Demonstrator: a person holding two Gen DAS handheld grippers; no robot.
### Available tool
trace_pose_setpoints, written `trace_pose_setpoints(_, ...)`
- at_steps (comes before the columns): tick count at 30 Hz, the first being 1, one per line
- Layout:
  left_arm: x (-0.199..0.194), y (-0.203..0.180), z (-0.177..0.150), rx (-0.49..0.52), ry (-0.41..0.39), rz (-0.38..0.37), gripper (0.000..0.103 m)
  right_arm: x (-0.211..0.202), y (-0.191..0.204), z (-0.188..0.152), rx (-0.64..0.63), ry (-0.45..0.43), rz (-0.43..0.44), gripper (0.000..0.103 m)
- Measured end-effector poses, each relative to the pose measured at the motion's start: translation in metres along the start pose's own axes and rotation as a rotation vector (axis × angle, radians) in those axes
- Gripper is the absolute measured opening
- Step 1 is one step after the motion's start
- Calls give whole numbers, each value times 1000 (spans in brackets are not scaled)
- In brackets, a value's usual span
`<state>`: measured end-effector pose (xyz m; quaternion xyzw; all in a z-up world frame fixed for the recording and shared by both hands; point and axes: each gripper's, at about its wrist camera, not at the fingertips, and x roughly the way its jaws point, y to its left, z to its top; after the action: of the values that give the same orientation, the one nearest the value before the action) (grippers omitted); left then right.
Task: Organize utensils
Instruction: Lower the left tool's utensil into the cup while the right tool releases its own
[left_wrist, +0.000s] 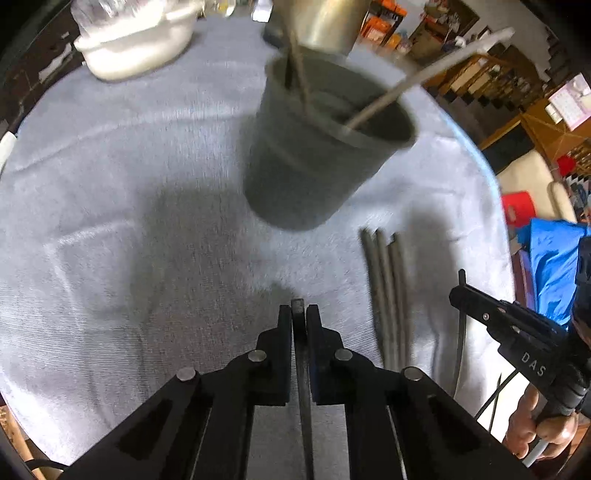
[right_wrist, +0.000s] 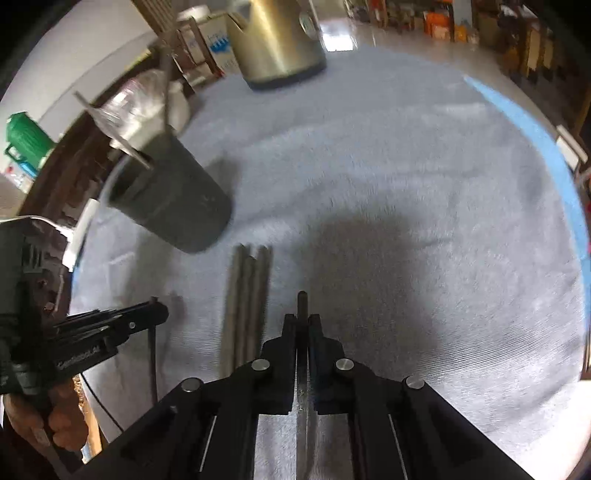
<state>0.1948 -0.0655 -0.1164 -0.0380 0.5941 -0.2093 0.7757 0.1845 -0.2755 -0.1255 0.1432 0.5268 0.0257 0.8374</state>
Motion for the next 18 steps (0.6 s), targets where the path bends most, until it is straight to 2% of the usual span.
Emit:
trace_pose_setpoints(6, -70, -8, 6, 6, -175, -39, 7, -53, 12, 5, -25, -151, 70, 6)
trace_pose_setpoints(10, -120, -14, -1, 21, -302, -47, 7, -87, 23, 8, -56, -263, 103, 6)
trace_pose_setpoints(15, -168, -15, 5, 27, -438, -52, 7, -123, 35, 9, -73, -390, 131, 6)
trace_pose_setpoints(18, -182, -22, 11, 28, -497, -48, 7, -143, 41, 10, -83, -462, 133, 6)
